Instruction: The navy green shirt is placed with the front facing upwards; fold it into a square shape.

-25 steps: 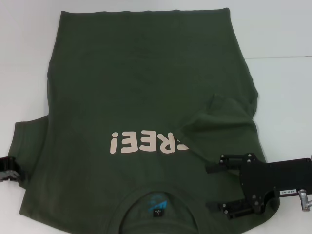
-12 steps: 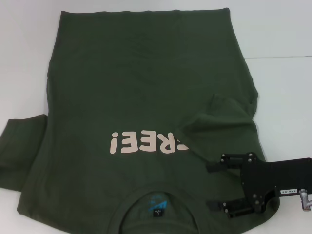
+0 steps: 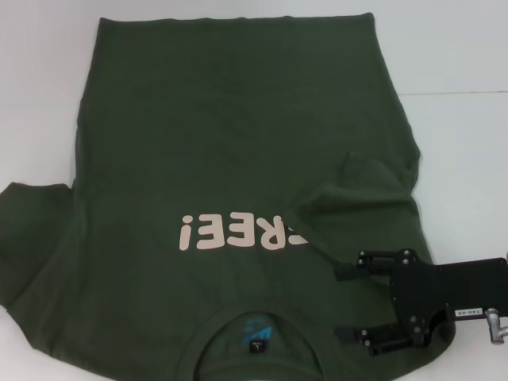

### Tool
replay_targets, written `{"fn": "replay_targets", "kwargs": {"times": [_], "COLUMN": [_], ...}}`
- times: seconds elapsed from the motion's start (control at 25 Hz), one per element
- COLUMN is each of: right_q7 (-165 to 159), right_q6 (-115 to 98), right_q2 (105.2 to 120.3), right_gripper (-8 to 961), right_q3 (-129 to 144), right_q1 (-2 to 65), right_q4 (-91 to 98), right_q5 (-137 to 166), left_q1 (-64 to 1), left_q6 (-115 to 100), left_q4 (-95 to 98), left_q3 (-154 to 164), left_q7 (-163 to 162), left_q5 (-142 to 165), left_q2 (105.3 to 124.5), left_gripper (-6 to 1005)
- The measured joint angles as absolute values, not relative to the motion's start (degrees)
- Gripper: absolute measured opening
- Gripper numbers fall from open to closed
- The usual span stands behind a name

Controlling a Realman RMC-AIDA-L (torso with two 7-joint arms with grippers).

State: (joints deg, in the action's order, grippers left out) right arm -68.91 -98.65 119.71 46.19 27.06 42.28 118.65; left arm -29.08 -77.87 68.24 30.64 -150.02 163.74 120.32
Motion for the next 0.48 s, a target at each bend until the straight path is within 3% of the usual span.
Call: {"fn": "replay_targets", "kwargs": {"times": [0.48], "right_q7": [-68.9], "right_q6": [-98.1], "right_q2": [119.70], "right_gripper": [882], "right_q3": [46.1], "right_q1": [27.0], "right_q4": [41.5], "right_q5": [118.6], "left_q1": [-28.7], "left_q6": [-73.8], "left_q4": [68.8], "left_q3": [29.1], "left_q7": [-150.5], "left_q5": [163.7], "left_q2": [120.32], "left_gripper": [65]}}
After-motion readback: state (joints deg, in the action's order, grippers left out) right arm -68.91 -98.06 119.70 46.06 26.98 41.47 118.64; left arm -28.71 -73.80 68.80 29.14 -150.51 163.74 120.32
